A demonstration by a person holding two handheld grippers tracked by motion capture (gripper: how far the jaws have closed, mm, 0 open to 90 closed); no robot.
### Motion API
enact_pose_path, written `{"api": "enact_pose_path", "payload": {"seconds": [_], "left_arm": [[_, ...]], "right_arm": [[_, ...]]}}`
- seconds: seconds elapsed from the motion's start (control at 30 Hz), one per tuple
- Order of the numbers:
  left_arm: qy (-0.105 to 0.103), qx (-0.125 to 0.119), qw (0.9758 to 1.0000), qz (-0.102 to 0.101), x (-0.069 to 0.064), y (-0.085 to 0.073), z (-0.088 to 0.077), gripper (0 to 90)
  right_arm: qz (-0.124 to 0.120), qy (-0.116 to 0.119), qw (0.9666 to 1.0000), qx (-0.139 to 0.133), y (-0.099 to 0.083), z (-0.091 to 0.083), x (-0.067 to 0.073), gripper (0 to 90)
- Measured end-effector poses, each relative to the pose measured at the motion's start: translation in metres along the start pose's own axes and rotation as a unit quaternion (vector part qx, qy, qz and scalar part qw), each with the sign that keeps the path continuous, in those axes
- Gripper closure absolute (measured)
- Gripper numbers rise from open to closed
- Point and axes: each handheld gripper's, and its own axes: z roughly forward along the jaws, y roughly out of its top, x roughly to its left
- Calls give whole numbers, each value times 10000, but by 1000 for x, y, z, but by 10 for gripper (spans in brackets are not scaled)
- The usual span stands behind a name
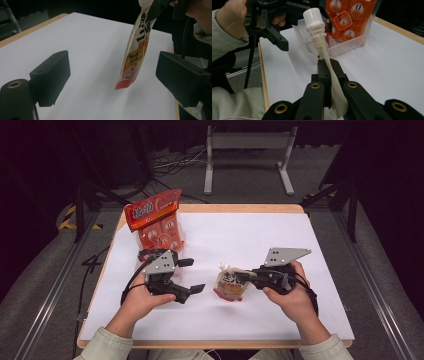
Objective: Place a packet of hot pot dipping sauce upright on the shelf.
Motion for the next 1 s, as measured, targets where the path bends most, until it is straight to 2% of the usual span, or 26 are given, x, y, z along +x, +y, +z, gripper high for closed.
{"api": "enact_pose_path", "payload": {"seconds": [0.37, 0.7, 1.0], "left_arm": [[-237, 36, 9996, 139, -7, 0, 12, 157], [-490, 167, 9984, 234, -14, -2, 26, 218], [-877, 374, 9950, 289, -20, -6, 37, 381]], "right_arm": [[-227, 339, 9992, 11, 6, 17, 13, 897], [-331, 468, 9983, -31, 6, 24, 19, 896], [-431, 495, 9978, -126, 5, 30, 23, 897]]}}
